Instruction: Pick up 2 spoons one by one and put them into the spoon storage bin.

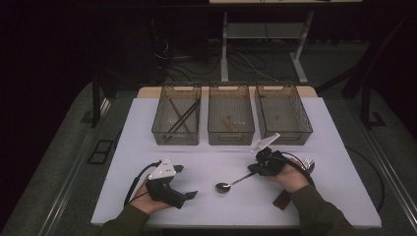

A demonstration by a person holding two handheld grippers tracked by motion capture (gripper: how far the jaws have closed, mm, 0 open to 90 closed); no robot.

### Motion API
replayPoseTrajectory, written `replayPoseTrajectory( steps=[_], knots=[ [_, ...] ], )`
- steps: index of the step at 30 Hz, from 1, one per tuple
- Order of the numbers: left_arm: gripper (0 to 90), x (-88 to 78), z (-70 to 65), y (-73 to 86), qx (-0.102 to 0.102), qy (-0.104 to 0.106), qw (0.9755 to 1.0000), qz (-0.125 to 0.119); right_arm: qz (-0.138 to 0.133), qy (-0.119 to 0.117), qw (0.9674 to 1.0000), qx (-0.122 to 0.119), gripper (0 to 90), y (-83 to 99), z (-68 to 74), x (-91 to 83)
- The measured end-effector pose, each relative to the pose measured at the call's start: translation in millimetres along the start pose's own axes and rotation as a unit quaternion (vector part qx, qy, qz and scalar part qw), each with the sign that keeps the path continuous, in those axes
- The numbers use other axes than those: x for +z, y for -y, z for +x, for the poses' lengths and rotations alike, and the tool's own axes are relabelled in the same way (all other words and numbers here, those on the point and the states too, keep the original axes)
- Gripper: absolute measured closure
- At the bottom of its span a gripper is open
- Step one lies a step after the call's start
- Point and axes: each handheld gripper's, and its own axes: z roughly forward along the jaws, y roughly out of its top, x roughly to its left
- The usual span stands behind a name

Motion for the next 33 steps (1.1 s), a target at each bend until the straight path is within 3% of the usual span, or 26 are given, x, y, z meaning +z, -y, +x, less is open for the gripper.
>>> replayPoseTrajectory(
  steps=[14,17,20,26,30,33],
  knots=[
    [0.3,0.5,-0.9,-0.2,-0.002,-0.002,1.0000,0.002,0.003,-0.025,0.9996,-0.015,89.4,25.9,20.2,-14.3],
    [0.3,0.2,-0.6,-0.4,-0.002,-0.002,1.0000,0.004,-0.008,-0.016,0.9997,-0.017,89.4,26.6,21.4,-17.8],
    [0.3,-0.3,-0.9,-0.7,-0.003,-0.002,1.0000,0.002,-0.037,-0.025,0.9990,-0.003,89.3,25.6,17.1,-24.1],
    [0.3,0.0,-0.4,-3.1,-0.007,0.001,1.0000,0.007,-0.092,-0.023,0.9951,0.026,56.6,37.3,10.4,-37.0],
    [0.4,-0.9,0.7,-7.0,-0.010,0.008,0.9999,0.008,-0.145,-0.014,0.9879,0.053,40.9,55.4,3.4,-51.5],
    [0.4,-0.1,1.4,-10.2,-0.010,0.010,0.9999,0.008,-0.176,-0.006,0.9818,0.071,34.6,69.9,-0.7,-60.7]
  ],
)
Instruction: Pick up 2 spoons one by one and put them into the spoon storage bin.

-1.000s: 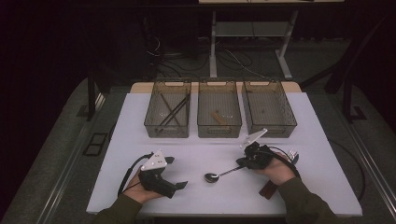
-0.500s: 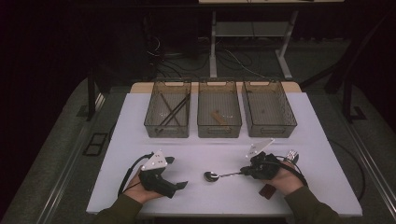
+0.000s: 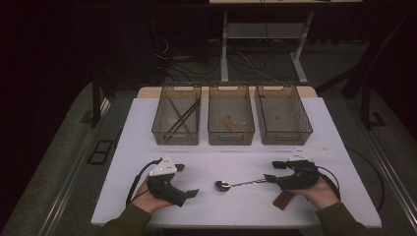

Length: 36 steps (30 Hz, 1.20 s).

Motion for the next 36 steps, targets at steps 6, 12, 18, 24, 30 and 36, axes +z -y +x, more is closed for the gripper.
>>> replayPoseTrajectory(
  steps=[6,12,18,24,30,36],
  knots=[
    [2.1,3.9,0.5,-7.9,-0.003,0.002,1.0000,-0.005,-0.033,0.017,0.9993,0.002,20.0,21.5,-2.8,-11.5],
    [6.1,12.1,1.2,-19.4,0.000,0.002,1.0000,-0.005,-0.052,0.033,0.9981,0.008,17.8,30.8,0.8,-13.7],
    [16.6,27.1,0.0,-38.8,-0.004,0.015,0.9999,-0.001,-0.052,0.042,0.9978,0.002,17.8,32.3,0.5,-6.8],
    [31.6,46.8,0.5,-56.0,-0.012,0.045,0.9988,0.013,-0.054,0.041,0.9977,0.007,17.8,32.7,-2.0,-9.0],
    [41.9,67.4,-7.9,-56.9,-0.010,0.058,0.9975,0.039,-0.053,0.042,0.9977,0.005,17.8,32.1,-1.3,-10.4],
    [51.6,76.2,-16.4,-50.5,0.006,0.050,0.9964,0.068,-0.052,0.046,0.9976,-0.001,17.8,31.2,-0.2,-10.8]
  ],
)
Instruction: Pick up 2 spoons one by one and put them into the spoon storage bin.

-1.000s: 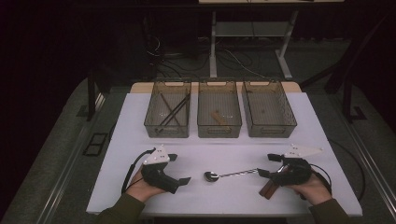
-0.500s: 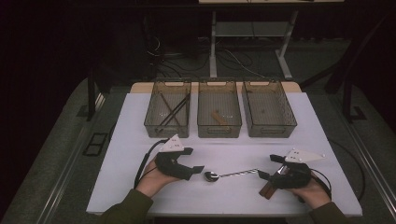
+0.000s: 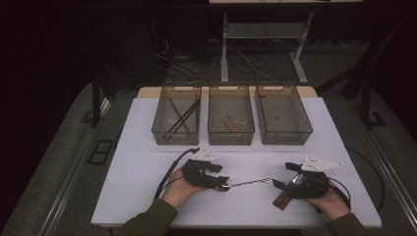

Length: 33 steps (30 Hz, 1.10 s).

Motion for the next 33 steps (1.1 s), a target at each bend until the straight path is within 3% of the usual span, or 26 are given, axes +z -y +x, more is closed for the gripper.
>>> replayPoseTrajectory(
  steps=[4,10,20,31,33],
  knots=[
    [51.7,1.9,-0.3,4.6,-0.011,0.001,0.9999,0.007,0.002,0.002,1.0000,-0.005,17.8,-0.2,1.0,0.9],
    [51.2,6.0,-5.5,7.8,0.001,0.004,0.9996,0.028,0.005,0.004,0.9999,-0.009,17.9,-0.5,1.4,2.1],
    [52.2,10.3,-7.3,10.9,0.003,-0.002,0.9992,0.041,0.007,0.006,0.9999,-0.013,17.8,-0.6,2.0,2.4],
    [52.0,12.0,-9.6,11.6,0.028,-0.008,0.9980,0.056,0.008,0.008,0.9998,-0.016,17.8,-0.5,2.2,2.4],
    [52.1,12.8,-12.0,12.1,0.023,-0.009,0.9984,0.052,0.009,0.008,0.9998,-0.016,17.9,-0.5,2.2,2.5]
  ],
)
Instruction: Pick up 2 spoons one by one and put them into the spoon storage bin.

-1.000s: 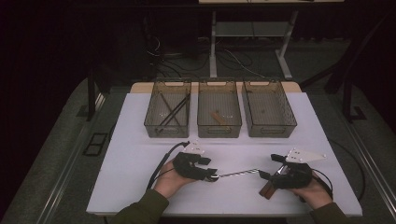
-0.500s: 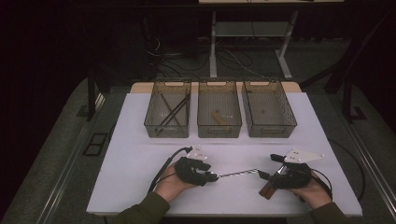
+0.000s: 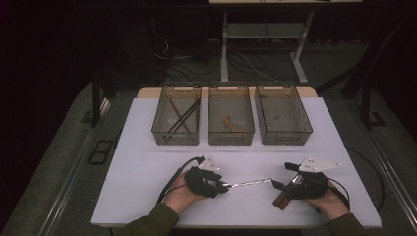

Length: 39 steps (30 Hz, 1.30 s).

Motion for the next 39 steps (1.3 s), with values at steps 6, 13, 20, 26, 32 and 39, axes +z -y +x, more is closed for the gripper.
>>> replayPoseTrajectory(
  steps=[6,13,20,26,32,39],
  knots=[
    [53.1,-0.2,-1.9,-0.2,0.015,-0.002,0.9999,0.007,0.000,0.000,1.0000,-0.001,17.9,0.0,-0.1,0.1],
    [55.3,0.3,-5.7,-0.6,0.023,-0.007,0.9997,0.011,0.001,0.000,1.0000,-0.001,17.9,-0.1,0.2,0.1],
    [61.7,0.2,-7.6,-1.2,0.030,-0.004,0.9994,0.016,0.000,0.000,1.0000,-0.001,17.9,-0.1,0.1,0.0],
    [68.7,-0.4,-7.1,-1.4,0.026,-0.002,0.9995,0.015,0.000,0.000,1.0000,-0.001,17.9,-0.2,0.2,-0.1],
    [79.2,-3.7,-6.8,-3.6,0.033,0.006,0.9994,0.006,0.001,0.001,1.0000,0.000,17.9,-0.2,0.2,0.0],
    [87.1,-5.2,-10.2,-6.0,0.023,0.018,0.9996,-0.002,-0.001,0.001,1.0000,-0.001,17.9,-0.5,0.0,-0.5]
  ],
)
